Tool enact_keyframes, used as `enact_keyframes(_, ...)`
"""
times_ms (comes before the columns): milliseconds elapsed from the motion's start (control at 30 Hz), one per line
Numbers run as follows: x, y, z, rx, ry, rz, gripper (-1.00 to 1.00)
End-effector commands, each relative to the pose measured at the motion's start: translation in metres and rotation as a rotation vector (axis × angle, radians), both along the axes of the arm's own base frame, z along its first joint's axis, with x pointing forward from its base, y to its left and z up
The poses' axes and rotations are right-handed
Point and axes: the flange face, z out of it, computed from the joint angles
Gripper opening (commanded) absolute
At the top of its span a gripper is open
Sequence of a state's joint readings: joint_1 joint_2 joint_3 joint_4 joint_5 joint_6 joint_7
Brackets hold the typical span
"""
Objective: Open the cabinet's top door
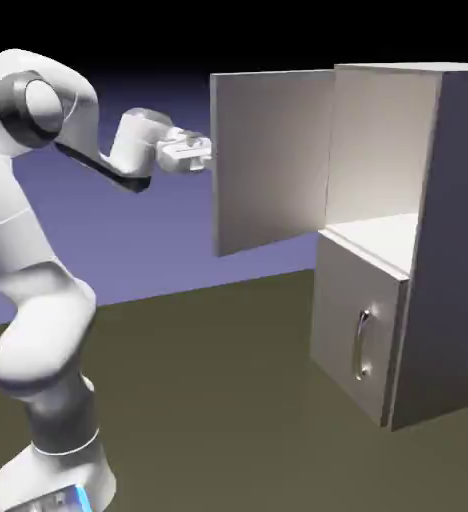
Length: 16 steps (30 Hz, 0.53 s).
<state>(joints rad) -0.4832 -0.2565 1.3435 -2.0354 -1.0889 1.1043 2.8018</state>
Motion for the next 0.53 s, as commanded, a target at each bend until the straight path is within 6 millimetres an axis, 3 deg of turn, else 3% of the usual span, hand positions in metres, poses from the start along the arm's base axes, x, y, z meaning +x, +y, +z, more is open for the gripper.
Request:
enact_keyframes(0, 0.000, 0.003, -0.001, -0.001, 0.002, -0.006, -1.00)
enact_keyframes(500, 0.018, 0.043, -0.001, -0.001, 0.003, -0.169, -1.00)
